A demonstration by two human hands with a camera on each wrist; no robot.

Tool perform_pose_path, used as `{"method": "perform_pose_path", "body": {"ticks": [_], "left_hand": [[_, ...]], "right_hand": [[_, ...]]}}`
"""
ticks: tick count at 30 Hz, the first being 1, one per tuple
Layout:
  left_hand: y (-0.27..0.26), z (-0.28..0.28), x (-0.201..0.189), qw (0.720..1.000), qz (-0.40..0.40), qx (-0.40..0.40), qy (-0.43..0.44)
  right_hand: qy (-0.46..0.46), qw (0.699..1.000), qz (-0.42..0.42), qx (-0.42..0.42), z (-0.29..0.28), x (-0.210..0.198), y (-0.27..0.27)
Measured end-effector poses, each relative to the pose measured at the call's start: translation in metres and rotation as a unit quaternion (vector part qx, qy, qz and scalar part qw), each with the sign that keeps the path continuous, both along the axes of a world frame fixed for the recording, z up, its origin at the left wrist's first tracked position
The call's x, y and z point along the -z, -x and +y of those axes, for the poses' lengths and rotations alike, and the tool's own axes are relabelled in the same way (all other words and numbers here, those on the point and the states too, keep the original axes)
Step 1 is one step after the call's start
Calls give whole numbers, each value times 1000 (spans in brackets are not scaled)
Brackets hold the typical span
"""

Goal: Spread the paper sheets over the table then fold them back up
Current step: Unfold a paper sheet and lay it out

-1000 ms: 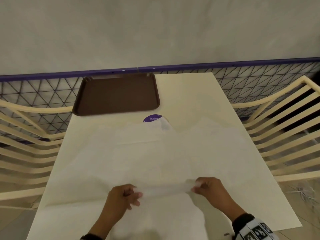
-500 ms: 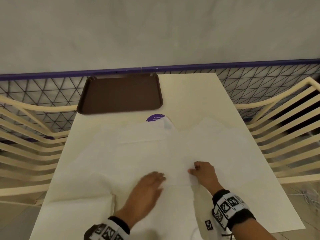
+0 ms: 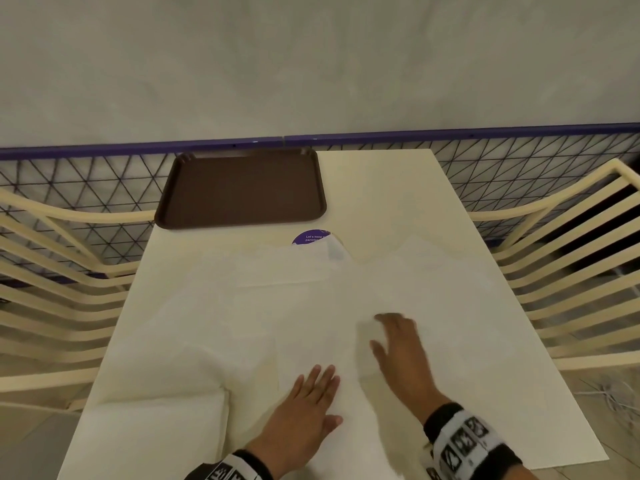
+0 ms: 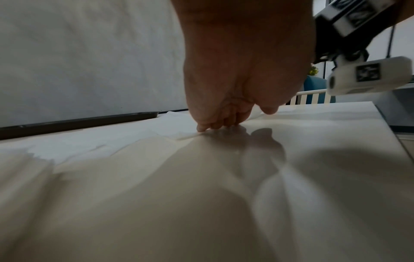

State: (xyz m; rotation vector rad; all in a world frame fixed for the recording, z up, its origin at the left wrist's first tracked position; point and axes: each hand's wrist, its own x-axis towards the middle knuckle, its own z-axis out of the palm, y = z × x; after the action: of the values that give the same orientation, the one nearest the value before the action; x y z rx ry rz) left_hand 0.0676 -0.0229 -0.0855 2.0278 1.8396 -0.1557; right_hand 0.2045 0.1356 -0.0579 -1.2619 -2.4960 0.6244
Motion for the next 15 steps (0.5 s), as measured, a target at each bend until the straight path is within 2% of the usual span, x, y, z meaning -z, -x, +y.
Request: {"method": "perform_pose_path", "body": {"ticks": [2, 3, 4, 5, 6, 8, 9, 10, 11, 13, 15], "left_hand": [[5, 2, 2, 1000, 1, -15, 7], [8, 3, 0, 997, -2, -52, 52], [7, 6, -6, 997, 10, -67, 35], [7, 6, -8, 996, 11, -63, 57], [7, 3, 1, 999, 11, -32, -2], [10, -3, -1, 998, -27, -33, 48], [13, -7, -2, 996, -23, -51, 62], [20, -12, 0, 997, -16, -68, 40], [26, -19, 1, 991, -21, -95, 97], [37, -36, 11, 991, 16, -98, 86], [45, -44, 16, 994, 43, -90, 51]], "right_hand": [[-49, 987, -45, -147, -30, 4, 5], [-33, 970, -101, -217, -43, 10, 5], [16, 955, -158, -251, -50, 13, 2], [24, 943, -201, -264, -54, 21, -5], [41, 941, -209, -262, -55, 32, -13], [29, 932, -266, -243, -48, 39, -24], [31, 940, -256, -221, -42, 38, -33], [62, 943, -257, -203, -35, 37, -40], [88, 944, -259, -182, -28, 30, -47], [120, 949, -252, -146, -22, 21, -58], [114, 942, -283, -142, -22, 19, -64]]}}
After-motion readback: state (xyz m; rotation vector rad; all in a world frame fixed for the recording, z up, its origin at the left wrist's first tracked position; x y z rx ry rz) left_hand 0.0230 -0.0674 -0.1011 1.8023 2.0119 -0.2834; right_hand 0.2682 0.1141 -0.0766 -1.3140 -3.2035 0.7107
